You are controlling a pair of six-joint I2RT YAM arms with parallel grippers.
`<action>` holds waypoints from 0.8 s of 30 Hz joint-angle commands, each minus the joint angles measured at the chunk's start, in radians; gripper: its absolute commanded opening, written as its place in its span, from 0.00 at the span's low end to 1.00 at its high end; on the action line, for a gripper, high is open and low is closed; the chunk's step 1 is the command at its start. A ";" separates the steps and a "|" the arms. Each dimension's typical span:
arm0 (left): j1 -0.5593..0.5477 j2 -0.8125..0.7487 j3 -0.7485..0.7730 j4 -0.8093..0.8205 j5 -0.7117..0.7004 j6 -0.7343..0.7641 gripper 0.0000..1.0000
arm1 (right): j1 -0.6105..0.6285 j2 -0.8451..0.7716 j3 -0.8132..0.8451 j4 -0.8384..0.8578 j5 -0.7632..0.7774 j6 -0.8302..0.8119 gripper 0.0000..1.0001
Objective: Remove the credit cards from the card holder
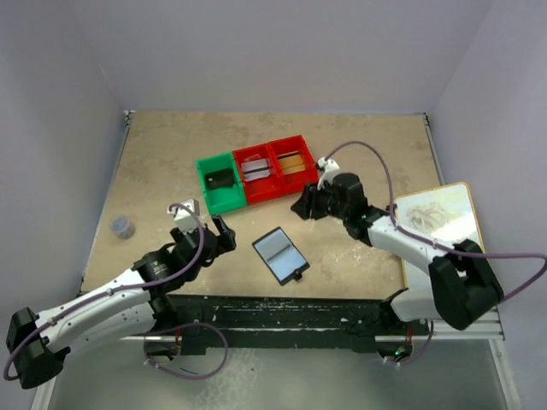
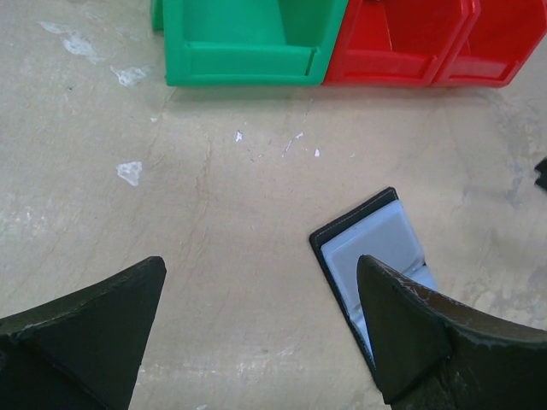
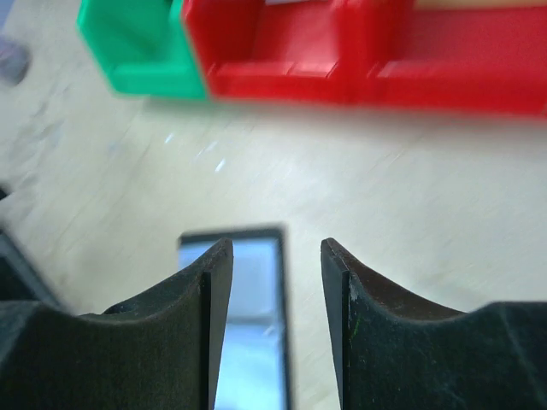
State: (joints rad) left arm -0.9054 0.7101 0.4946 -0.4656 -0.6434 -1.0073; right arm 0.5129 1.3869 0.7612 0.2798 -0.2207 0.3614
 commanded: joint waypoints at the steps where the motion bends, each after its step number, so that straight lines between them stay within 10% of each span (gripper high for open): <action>1: 0.004 0.064 0.001 0.091 0.015 0.031 0.91 | 0.164 -0.129 -0.119 0.104 -0.029 0.275 0.49; 9: 0.179 0.101 0.021 0.033 0.067 0.013 0.91 | 0.526 -0.054 -0.126 0.055 0.196 0.420 0.47; 24: 0.192 0.013 0.011 0.004 0.065 -0.004 0.91 | 0.627 0.134 -0.120 -0.197 0.383 0.505 0.52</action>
State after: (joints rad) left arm -0.7200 0.7376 0.4938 -0.4961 -0.6033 -1.0119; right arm 1.1488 1.5414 0.6338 0.2523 -0.0040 0.8162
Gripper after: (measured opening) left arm 0.909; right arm 0.499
